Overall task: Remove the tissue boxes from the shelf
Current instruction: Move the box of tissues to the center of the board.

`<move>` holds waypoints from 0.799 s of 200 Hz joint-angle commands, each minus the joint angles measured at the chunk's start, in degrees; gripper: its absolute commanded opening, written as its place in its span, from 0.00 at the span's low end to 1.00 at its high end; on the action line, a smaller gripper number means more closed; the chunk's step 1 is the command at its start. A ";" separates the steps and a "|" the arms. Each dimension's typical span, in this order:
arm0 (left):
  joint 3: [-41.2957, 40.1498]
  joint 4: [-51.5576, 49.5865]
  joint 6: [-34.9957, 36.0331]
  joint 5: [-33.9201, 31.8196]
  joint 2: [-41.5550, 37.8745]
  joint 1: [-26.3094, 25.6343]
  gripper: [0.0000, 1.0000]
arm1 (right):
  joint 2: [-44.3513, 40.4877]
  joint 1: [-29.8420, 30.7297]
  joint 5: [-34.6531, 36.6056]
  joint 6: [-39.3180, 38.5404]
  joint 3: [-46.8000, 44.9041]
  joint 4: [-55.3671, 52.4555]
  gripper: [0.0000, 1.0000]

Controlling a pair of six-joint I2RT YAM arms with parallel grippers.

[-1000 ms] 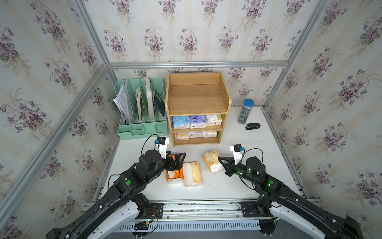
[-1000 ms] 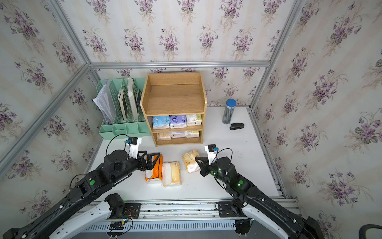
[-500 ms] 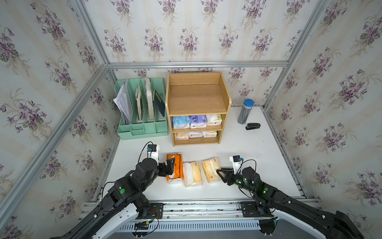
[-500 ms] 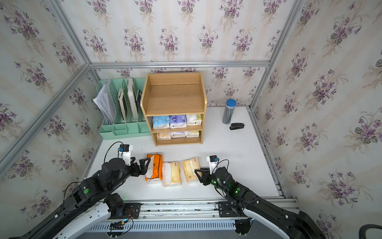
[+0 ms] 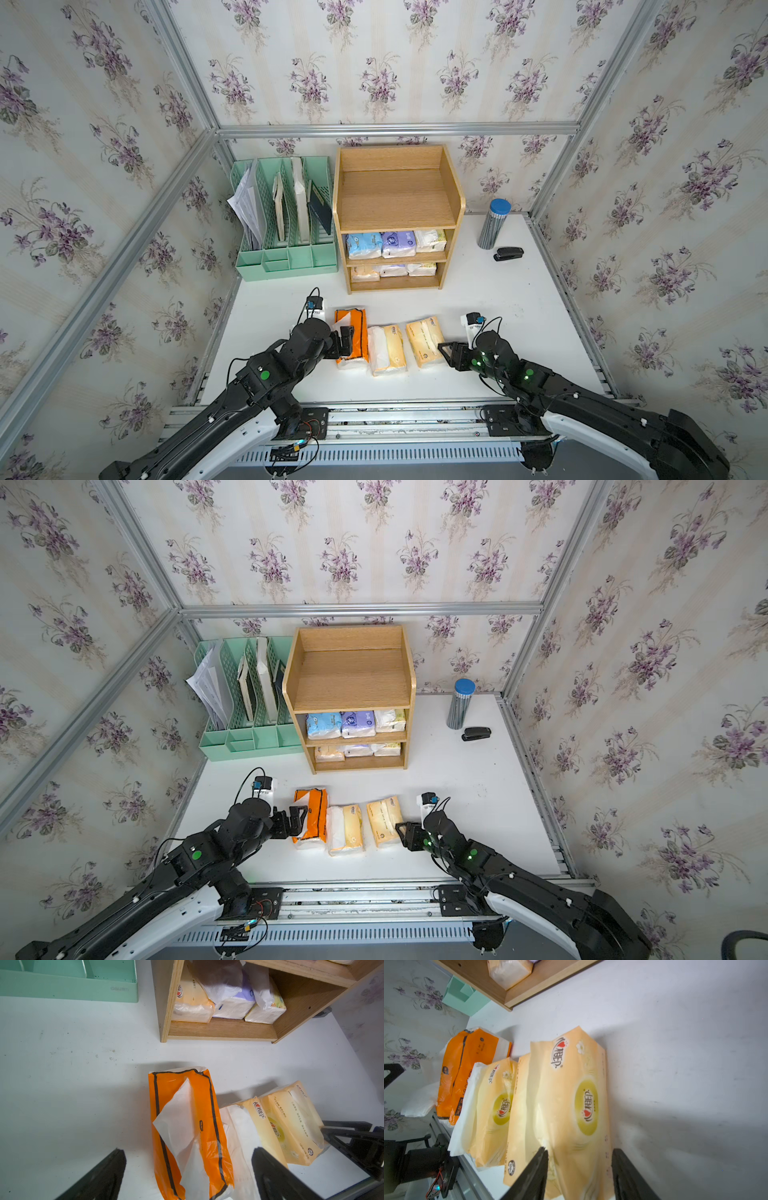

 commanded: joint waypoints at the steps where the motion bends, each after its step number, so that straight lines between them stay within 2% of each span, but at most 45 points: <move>1: 0.46 1.54 -2.16 0.43 -0.03 0.11 0.99 | 2.23 1.84 -4.41 1.73 1.90 7.78 0.52; 41: 0.89 1.60 -4.10 -2.76 -1.72 0.05 0.99 | 2.62 3.55 -4.86 1.11 4.13 4.36 0.52; 56: 2.57 0.09 -3.21 -1.88 -0.98 0.07 0.99 | 1.14 3.56 -4.96 0.34 4.13 1.98 0.53; 76: 4.55 -2.78 -2.79 0.36 0.61 0.05 0.99 | -1.67 3.47 0.52 -0.79 4.64 -4.82 0.53; 97: 5.10 -5.18 -3.10 2.28 1.26 0.05 0.99 | -2.34 3.47 -0.15 -2.95 3.33 -3.32 0.54; 126: 4.83 -4.54 -2.08 3.40 1.38 0.09 0.99 | 5.11 3.47 -4.88 -3.12 2.71 5.52 0.54; 160: 4.11 -3.27 -1.42 0.55 2.40 0.06 0.99 | 19.99 4.04 -7.75 -1.35 4.44 18.23 0.50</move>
